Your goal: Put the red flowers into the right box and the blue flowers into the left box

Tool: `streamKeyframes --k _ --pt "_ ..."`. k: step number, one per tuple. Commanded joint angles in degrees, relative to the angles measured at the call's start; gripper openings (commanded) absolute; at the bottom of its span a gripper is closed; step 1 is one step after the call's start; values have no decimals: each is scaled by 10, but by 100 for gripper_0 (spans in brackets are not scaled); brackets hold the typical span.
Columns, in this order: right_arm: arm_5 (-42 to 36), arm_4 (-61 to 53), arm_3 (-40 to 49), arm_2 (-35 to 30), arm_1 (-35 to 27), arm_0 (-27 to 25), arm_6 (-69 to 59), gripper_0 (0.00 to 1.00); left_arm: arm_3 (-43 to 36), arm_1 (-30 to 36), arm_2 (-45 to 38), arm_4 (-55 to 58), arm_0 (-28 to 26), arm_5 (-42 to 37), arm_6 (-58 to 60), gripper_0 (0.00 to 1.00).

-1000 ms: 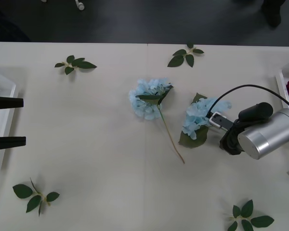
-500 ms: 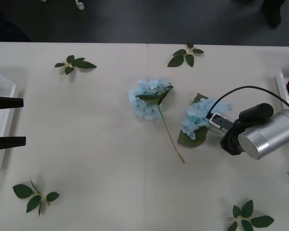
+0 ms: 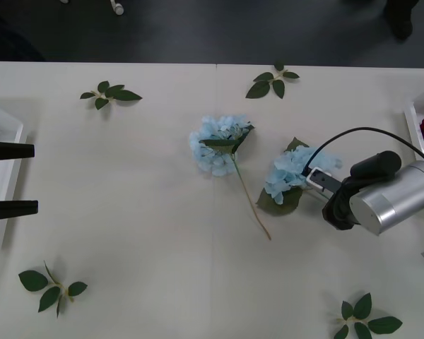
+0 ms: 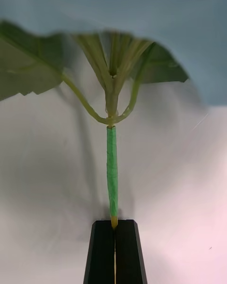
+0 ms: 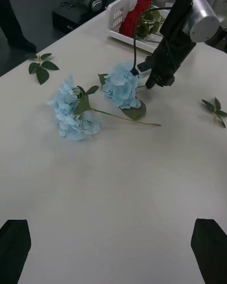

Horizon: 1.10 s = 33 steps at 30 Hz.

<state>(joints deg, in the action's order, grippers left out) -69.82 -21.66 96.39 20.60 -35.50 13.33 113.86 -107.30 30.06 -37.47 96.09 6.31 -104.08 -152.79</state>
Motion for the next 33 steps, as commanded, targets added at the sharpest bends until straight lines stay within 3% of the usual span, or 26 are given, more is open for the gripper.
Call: streamKeyframes --k 1,12,19,25,33 --pt "-47 -13 55 -32 -12 -3 22 0 -7 10 -7 1 8 5 -22 100" --pt "-228 -129 206 -171 -23 2 29 0 -7 10 -7 1 8 5 -22 100" --pt "-251 -241 283 -270 -23 1 32 0 -7 10 -7 1 8 5 -22 100" --pt "-169 -342 317 -318 -30 -10 34 0 -7 10 -7 1 8 5 -22 100" --pt "69 -470 332 -302 -84 -71 41 0 -1 4 -5 1 5 5 -22 100"
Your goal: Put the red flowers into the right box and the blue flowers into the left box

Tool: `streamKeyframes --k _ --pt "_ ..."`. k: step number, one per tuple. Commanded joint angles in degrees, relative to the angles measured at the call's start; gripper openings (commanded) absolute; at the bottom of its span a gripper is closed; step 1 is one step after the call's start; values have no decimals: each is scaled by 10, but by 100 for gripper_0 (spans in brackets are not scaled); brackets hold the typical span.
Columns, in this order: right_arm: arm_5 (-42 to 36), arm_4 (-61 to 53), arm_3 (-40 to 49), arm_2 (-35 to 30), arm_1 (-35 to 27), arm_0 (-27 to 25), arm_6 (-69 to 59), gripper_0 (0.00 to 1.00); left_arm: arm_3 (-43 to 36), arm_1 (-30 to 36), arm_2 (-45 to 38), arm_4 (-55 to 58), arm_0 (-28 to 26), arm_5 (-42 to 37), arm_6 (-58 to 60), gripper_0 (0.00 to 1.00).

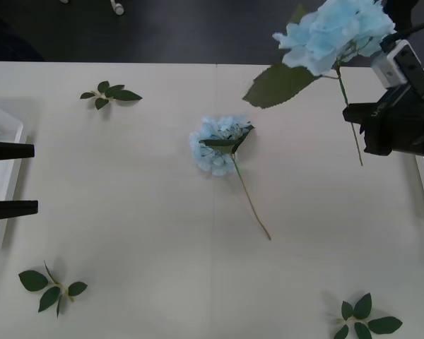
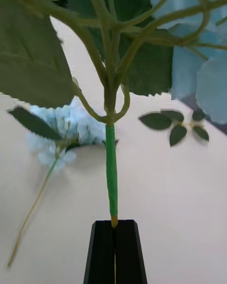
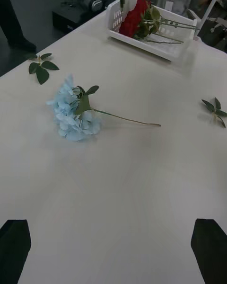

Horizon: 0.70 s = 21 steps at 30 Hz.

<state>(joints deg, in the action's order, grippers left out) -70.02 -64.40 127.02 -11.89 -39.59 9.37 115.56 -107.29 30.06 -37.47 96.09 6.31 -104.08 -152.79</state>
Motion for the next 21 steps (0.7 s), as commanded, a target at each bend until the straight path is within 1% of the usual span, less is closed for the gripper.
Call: streamKeyframes --k 1,3,4,5,7,10,11,15,17,18,19,21 --pt "110 -66 27 37 -59 -38 27 0 1 2 -4 2 5 5 -22 100" --pt "175 -85 32 69 -88 -45 31 0 1 5 6 8 5 8 -22 100" --pt "189 -86 35 76 -95 -46 32 0 1 7 8 9 5 9 -22 100" --pt "227 -85 40 100 -110 -46 32 0 2 12 13 10 5 11 -22 100" --pt "261 -85 44 123 -120 -45 32 0 1 15 15 13 5 13 -22 100" --pt "311 -78 45 179 -131 -29 34 0 6 15 15 21 5 18 -22 100" --pt "330 -73 45 207 -134 -15 34 0 14 15 15 25 5 20 -22 100" --pt "358 -62 44 266 -135 27 31 0 47 15 17 51 5 27 -22 100" --pt "370 -56 39 302 -130 56 27 0 71 15 21 74 5 35 -22 100" --pt "373 -54 38 310 -127 63 26 0 74 15 21 78 5 36 -22 100" --pt "382 -50 31 331 -117 80 23 0 86 15 21 88 5 39 -22 100" --pt "387 -44 21 353 -99 100 20 0 95 15 20 99 7 42 -22 100"
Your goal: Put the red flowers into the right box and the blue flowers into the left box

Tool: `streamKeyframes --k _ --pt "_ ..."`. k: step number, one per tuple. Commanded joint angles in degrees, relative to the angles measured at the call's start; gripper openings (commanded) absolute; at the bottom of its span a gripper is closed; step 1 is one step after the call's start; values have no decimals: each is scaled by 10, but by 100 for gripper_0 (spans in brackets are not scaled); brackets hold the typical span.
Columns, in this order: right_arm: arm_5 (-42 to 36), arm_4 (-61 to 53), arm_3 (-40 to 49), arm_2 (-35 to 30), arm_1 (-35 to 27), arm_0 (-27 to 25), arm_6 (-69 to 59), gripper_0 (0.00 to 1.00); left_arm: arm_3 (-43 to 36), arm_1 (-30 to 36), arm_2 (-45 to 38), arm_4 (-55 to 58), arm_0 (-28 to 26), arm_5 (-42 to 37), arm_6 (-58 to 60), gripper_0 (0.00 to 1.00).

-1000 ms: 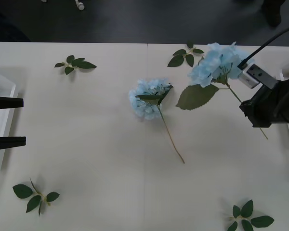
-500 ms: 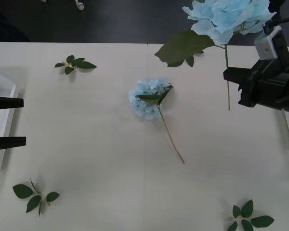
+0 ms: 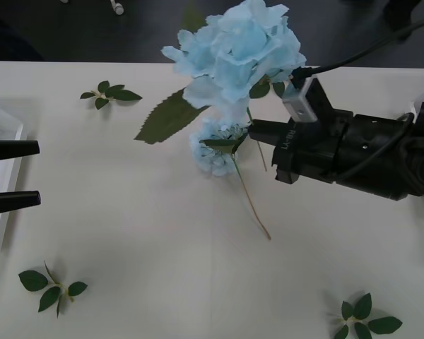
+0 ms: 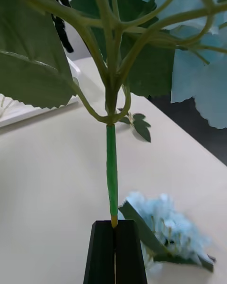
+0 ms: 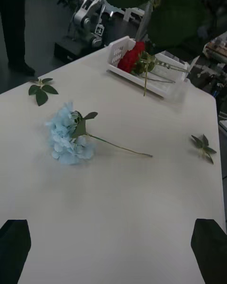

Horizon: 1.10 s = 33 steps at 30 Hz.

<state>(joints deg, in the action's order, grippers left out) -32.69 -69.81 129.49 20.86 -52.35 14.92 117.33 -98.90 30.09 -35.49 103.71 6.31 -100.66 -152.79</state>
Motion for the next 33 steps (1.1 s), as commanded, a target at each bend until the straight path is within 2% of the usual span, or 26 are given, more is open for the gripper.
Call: streamKeyframes --k 1,14,20,28,33 --pt "17 15 -10 35 38 55 3 0 13 15 2 26 7 7 -22 100" --pt "47 185 -105 161 161 157 -132 0 29 14 -14 67 23 -43 -22 100" --pt "47 252 -120 194 190 184 -220 0 122 15 -27 72 64 -91 -22 100" --pt "48 382 -90 223 204 189 -354 0 226 15 7 71 98 -90 -22 100" --pt "47 416 -73 230 204 196 -409 0 273 15 44 71 113 -71 -22 100"
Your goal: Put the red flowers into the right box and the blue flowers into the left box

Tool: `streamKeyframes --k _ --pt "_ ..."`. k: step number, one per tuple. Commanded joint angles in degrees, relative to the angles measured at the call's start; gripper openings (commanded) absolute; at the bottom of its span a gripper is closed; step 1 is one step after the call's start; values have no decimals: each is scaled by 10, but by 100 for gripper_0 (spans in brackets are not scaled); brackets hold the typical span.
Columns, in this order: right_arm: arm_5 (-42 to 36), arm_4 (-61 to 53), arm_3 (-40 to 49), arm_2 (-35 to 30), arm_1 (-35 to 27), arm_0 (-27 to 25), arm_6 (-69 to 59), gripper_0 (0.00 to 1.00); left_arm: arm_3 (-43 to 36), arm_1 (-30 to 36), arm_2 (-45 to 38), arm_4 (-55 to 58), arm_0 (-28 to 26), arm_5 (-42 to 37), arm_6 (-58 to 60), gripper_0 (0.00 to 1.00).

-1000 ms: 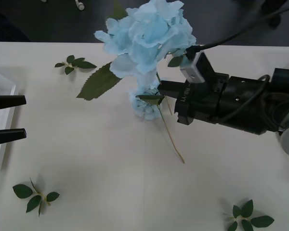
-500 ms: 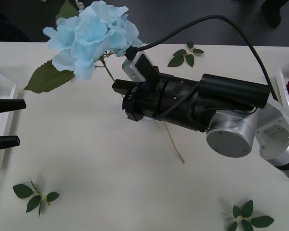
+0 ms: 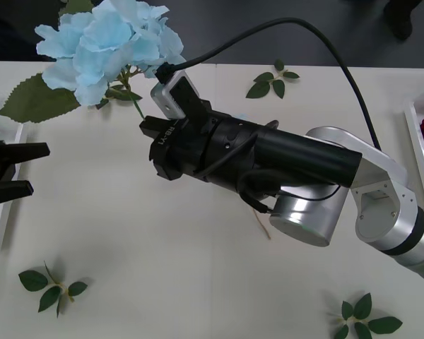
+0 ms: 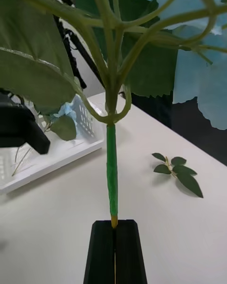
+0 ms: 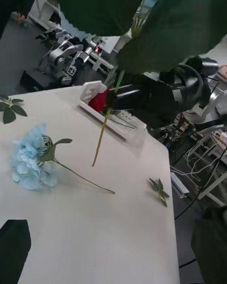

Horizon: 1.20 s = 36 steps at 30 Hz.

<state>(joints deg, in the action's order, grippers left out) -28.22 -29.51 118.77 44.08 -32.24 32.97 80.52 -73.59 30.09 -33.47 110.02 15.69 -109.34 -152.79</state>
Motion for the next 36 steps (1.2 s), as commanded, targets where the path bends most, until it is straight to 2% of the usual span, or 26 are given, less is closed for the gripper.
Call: streamKeyframes --k 1,7,22,33,36 --pt "-6 21 39 0 2 17 -51 0 29 14 35 8 22 23 -22 100" --pt "-63 47 70 0 -1 18 -88 0 55 -5 67 8 37 57 -22 100" --pt "-65 22 71 -1 -3 -4 -46 0 55 -98 102 -25 54 88 -22 100" --pt "-65 -142 65 -31 10 -62 118 0 55 -142 127 -25 65 86 -22 100" --pt "-64 -166 59 -35 11 -63 138 0 55 -144 132 -24 65 84 -22 100"
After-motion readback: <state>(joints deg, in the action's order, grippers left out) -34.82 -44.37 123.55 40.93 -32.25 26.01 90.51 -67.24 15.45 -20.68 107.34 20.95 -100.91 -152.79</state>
